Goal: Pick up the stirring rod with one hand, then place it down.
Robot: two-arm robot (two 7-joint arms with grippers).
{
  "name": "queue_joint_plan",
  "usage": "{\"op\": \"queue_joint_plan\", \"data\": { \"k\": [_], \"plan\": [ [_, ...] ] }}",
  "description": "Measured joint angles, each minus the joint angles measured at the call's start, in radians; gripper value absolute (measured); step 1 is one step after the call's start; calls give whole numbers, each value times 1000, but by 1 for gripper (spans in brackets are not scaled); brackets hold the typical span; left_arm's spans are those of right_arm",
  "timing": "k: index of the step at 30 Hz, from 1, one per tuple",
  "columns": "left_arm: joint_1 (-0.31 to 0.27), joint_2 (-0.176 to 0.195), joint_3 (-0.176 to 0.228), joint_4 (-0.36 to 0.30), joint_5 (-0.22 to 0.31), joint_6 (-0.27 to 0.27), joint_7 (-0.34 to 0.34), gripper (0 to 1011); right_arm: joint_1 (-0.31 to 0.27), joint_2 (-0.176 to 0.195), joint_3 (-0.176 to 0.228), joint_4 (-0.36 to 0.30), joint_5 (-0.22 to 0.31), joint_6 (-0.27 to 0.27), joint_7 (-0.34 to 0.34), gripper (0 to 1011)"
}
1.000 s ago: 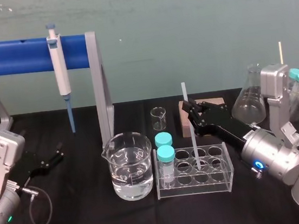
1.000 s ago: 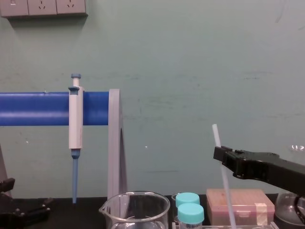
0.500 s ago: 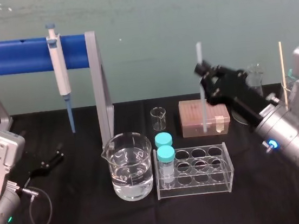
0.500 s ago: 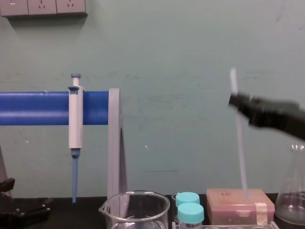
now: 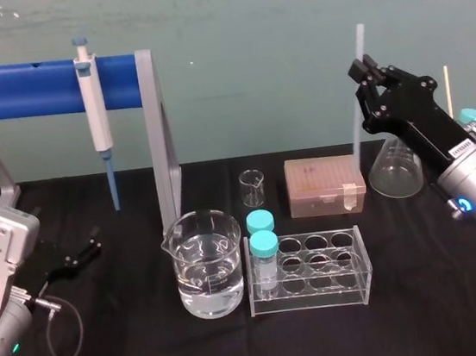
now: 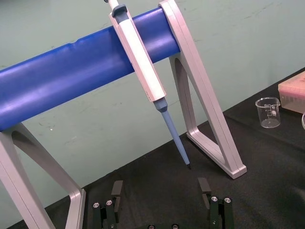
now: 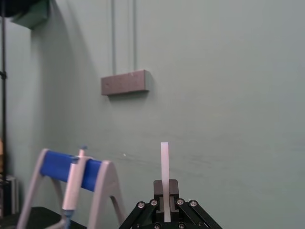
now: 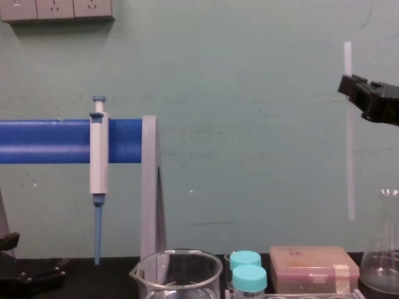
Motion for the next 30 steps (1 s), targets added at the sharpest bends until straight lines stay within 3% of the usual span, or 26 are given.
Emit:
{"op": "queue_joint_plan", "data": {
  "k": [10,30],
  "plan": [
    [0,0,0,0,0,0,0,1000,-12,0,26,11,-38,27,-19,62],
    [0,0,0,0,0,0,0,1000,-20,-11,35,7,-61,40,-17,62]
  ]
}}
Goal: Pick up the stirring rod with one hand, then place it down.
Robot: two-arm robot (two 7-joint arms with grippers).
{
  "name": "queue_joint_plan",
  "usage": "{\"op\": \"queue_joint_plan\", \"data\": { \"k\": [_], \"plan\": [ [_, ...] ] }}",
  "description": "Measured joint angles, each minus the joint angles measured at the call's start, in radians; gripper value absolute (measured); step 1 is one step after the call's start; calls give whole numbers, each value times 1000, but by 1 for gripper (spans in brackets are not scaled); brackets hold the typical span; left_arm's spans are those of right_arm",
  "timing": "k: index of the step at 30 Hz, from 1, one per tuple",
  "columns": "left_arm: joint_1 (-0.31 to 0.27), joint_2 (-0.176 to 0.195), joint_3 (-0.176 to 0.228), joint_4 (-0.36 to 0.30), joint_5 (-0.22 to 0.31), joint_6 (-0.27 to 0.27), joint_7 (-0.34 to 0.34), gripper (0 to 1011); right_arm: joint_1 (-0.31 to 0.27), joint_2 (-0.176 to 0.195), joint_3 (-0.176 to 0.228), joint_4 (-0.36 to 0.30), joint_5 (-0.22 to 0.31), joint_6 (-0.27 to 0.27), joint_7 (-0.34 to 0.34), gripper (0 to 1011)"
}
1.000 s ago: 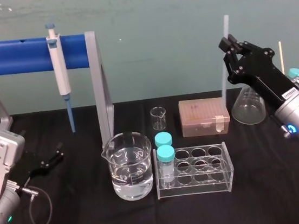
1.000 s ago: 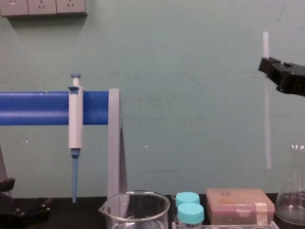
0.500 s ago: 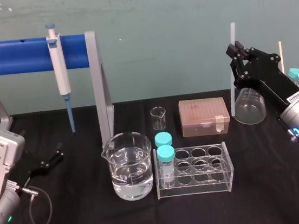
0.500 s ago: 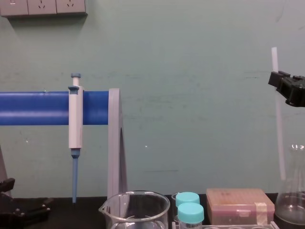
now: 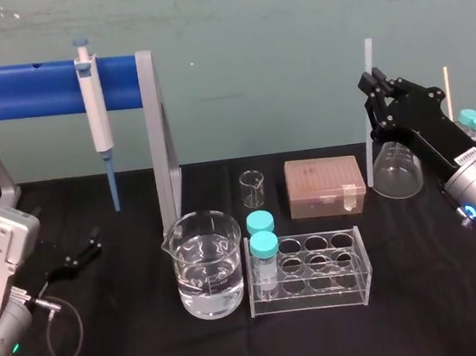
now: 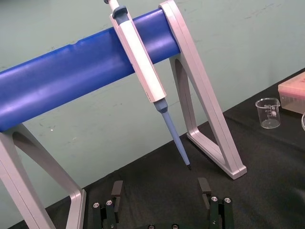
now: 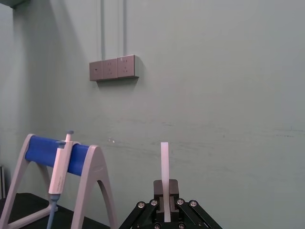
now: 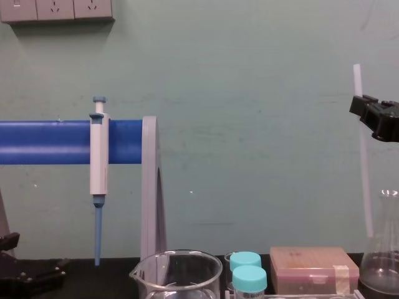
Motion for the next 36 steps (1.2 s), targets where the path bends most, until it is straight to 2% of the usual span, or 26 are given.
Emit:
{"op": "queue_joint_plan", "data": {
  "k": [36],
  "plan": [
    [0,0,0,0,0,0,0,1000,-12,-2,11,-12,-7,7,3,62]
  ]
}}
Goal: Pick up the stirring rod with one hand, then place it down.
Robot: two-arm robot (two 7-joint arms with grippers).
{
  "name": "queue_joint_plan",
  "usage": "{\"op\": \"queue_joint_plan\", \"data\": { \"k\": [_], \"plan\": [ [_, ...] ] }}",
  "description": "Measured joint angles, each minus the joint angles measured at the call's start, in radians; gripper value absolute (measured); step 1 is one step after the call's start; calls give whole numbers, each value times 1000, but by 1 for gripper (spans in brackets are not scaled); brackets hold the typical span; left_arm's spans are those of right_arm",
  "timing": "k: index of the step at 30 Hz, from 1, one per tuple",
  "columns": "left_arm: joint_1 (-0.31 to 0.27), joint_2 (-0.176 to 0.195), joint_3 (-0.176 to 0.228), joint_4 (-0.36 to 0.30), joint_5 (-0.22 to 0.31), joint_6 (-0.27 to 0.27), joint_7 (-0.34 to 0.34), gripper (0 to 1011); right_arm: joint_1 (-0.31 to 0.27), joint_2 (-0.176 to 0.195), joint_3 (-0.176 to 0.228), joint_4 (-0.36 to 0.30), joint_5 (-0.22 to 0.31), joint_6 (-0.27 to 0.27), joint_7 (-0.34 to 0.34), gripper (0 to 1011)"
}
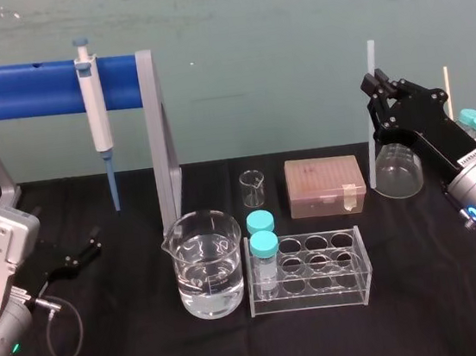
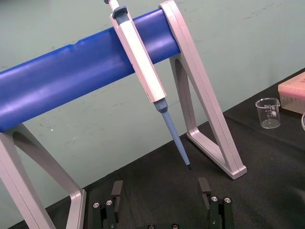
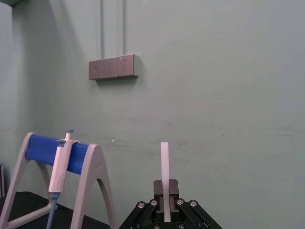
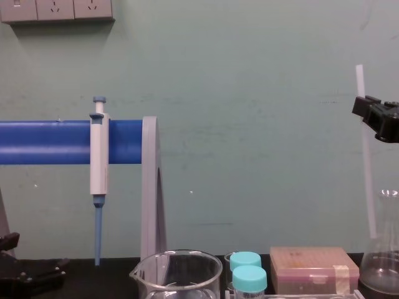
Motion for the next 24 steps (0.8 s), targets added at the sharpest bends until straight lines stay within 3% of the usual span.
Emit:
{"op": "queue_joint_plan", "data": {
  "k": [24],
  "plan": [
    [0,0,0,0,0,0,0,1000,5,-3,0,5,-5,3,-3,62]
  ]
}}
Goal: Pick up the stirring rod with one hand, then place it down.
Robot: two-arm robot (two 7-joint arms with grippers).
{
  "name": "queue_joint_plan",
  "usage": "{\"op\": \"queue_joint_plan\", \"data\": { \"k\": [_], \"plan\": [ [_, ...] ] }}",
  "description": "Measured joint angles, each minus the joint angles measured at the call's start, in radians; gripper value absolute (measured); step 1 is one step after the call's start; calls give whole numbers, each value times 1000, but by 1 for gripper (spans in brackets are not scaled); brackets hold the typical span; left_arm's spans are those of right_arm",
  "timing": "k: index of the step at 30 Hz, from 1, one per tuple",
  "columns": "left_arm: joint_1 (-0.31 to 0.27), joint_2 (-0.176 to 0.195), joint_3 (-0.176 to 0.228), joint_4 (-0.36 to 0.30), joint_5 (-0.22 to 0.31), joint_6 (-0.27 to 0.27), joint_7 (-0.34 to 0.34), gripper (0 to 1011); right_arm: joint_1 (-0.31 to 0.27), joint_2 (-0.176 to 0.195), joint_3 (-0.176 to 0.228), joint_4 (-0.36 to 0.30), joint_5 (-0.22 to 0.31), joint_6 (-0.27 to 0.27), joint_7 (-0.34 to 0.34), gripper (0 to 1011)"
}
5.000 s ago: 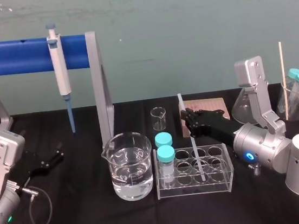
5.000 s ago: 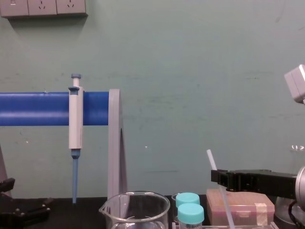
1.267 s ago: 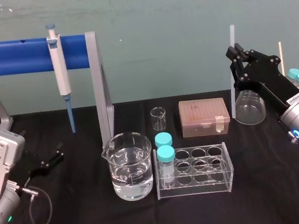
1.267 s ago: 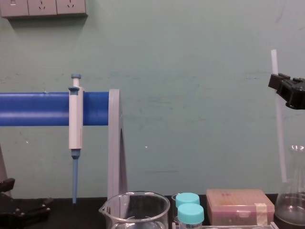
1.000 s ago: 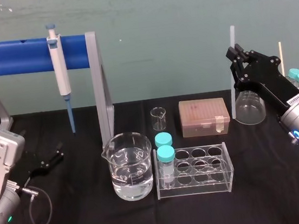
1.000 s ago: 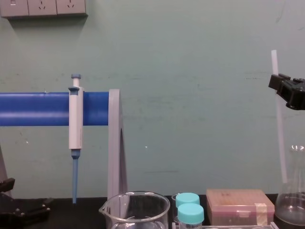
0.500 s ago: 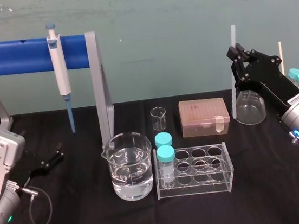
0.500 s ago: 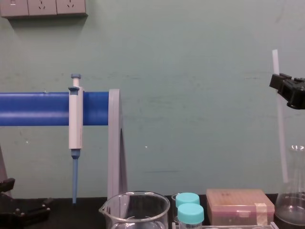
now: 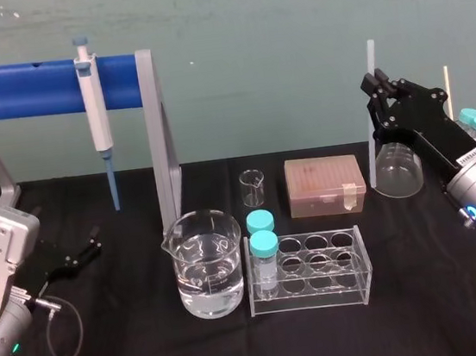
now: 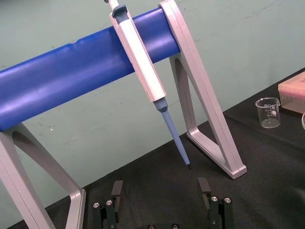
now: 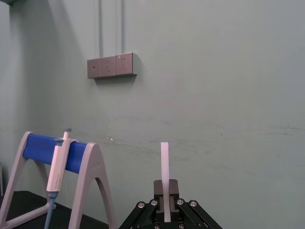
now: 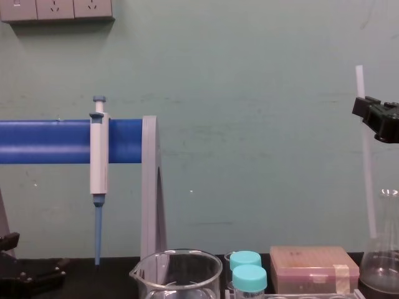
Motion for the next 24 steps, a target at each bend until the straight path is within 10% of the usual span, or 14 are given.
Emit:
{"op": "queue_joint_plan", "data": {
  "k": [24],
  "plan": [
    [0,0,0,0,0,0,0,1000,5,5,-43,47,60,23,80,62]
  ]
}}
